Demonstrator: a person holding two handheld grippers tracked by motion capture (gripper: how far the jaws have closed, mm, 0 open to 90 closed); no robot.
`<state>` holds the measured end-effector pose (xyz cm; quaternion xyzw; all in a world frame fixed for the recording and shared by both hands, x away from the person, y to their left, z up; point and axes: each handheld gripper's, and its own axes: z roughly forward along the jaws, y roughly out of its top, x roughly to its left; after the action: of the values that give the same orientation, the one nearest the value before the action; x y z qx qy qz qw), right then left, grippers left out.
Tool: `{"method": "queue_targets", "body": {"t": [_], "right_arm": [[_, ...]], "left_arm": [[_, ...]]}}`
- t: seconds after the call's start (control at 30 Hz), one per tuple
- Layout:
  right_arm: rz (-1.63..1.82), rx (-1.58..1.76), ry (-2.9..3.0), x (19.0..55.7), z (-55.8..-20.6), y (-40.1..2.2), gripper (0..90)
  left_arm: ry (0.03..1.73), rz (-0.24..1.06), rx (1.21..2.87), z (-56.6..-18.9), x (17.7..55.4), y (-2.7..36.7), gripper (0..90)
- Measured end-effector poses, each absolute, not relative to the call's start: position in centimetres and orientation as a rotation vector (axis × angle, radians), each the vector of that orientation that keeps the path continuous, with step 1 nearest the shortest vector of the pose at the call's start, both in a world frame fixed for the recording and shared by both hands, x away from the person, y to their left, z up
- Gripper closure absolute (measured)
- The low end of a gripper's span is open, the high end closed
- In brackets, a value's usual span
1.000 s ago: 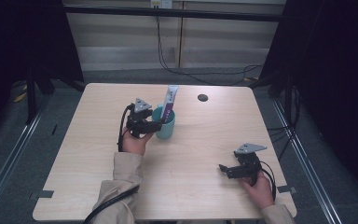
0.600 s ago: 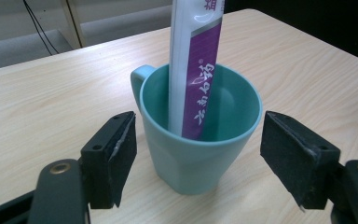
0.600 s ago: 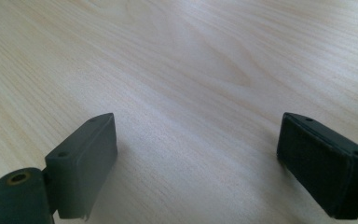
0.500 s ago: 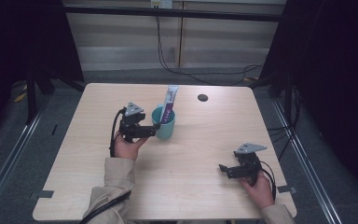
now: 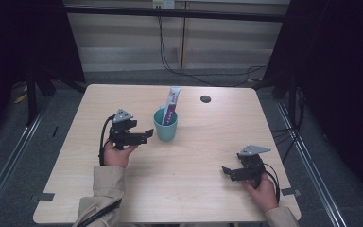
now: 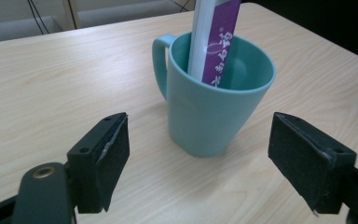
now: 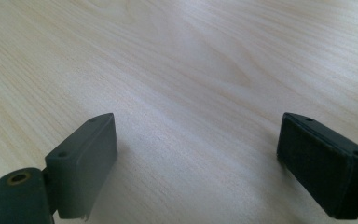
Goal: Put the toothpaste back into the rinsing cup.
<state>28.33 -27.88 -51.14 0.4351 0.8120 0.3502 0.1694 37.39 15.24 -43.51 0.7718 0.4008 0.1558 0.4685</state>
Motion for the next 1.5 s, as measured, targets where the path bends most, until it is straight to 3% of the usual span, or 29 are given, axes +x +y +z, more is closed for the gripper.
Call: {"method": "queue_targets", "body": {"t": [1.5], "right_arm": [[0.995, 1.236, 2.309, 28.3, -51.1, -27.9, 11.4]], "left_arm": [[1.044, 0.344, 1.980, -48.0, 34.1, 19.1, 16.7]]}}
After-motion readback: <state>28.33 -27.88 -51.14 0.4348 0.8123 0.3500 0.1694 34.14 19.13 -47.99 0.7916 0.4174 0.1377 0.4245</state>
